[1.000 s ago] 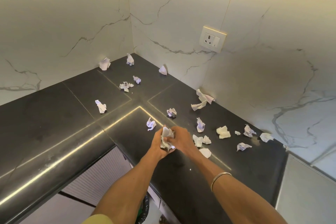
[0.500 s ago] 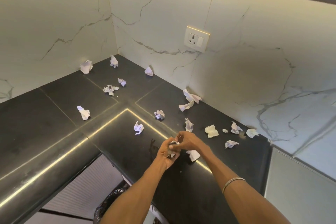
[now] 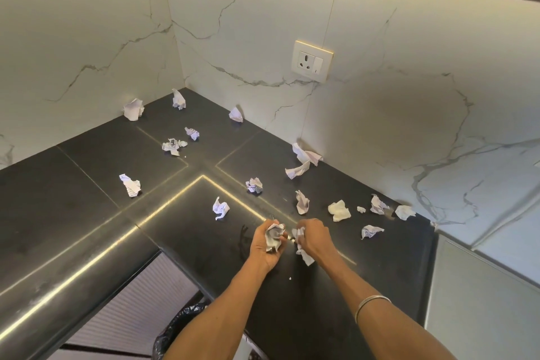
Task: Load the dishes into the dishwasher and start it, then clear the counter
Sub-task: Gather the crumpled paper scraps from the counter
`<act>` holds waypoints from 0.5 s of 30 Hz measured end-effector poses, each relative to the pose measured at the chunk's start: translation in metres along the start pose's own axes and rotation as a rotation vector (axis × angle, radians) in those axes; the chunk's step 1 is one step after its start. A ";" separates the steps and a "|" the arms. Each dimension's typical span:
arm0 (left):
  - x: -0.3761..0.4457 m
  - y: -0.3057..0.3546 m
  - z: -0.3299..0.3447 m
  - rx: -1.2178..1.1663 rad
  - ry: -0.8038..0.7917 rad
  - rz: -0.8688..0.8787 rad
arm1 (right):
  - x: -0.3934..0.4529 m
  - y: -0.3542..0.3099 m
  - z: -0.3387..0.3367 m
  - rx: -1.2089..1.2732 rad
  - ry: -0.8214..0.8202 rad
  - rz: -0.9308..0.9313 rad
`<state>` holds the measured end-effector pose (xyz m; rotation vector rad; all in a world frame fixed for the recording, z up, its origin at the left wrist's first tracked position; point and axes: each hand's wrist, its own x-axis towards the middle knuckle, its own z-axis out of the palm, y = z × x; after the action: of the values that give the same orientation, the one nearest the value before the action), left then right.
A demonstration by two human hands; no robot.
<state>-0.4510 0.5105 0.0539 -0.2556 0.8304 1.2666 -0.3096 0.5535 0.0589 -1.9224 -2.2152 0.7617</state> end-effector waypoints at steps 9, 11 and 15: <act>-0.004 -0.005 -0.004 0.004 -0.034 0.031 | -0.006 0.001 -0.012 0.295 0.275 -0.061; -0.004 -0.005 -0.003 -0.011 -0.020 0.037 | -0.007 -0.009 -0.017 0.363 0.323 -0.102; 0.000 -0.004 0.000 -0.045 -0.021 0.046 | -0.010 -0.031 -0.019 0.372 0.257 -0.216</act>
<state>-0.4474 0.5095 0.0532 -0.2593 0.7943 1.3303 -0.3281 0.5474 0.0916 -1.4869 -1.9250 0.7761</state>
